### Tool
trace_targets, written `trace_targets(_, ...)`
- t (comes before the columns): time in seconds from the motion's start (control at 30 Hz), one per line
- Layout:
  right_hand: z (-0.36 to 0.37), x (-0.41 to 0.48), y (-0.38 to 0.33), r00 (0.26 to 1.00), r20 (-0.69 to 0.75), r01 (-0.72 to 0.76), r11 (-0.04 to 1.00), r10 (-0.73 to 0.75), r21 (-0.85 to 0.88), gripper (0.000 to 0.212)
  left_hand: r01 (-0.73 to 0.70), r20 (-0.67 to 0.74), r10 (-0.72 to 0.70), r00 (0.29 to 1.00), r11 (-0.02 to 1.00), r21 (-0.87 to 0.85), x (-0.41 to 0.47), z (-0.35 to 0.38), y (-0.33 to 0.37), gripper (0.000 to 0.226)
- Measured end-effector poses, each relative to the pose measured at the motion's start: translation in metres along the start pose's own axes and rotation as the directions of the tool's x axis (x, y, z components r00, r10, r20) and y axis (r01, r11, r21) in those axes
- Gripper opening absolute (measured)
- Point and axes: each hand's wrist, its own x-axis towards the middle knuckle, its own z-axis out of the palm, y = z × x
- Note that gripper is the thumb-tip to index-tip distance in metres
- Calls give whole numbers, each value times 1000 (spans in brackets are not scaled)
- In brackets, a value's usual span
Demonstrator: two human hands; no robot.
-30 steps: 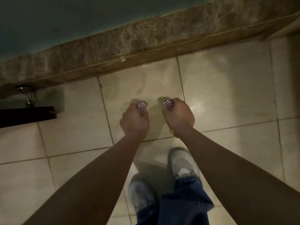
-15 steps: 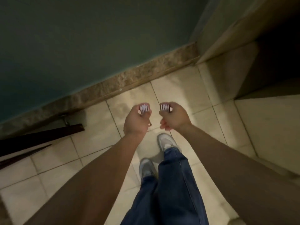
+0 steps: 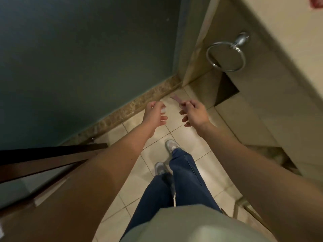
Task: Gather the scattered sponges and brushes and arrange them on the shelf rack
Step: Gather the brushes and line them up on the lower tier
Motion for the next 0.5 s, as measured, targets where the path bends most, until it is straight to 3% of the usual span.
trace_targets(0.07, -17, -25, -12, 999, -33, 29, 999, -28, 25, 29, -57, -2, 57, 998, 998, 32, -24, 5, 11, 9)
trace_targets(0.2, -52, -66, -34, 997, -72, 8, 978, 8, 209, 63, -158, 24, 156, 987, 979, 131, -63, 23, 37, 18)
trace_targets(0.23, -61, -75, -39, 996, -82, 5, 969, 16, 246, 61, -182, 40, 179, 983, 973, 143, -72, 29, 45, 20)
trace_targets(0.33, -89, -99, -53, 993, -120, 52, 946, -14, 319, 27, -253, 77, 243, 967, 950, 182, -95, 48, 67, 12)
trace_targets(0.5, -135, -137, -65, 972, -228, 169, 860, -63, 482, 20, -385, 198, 353, 914, 909, 158, -138, 84, 103, 30)
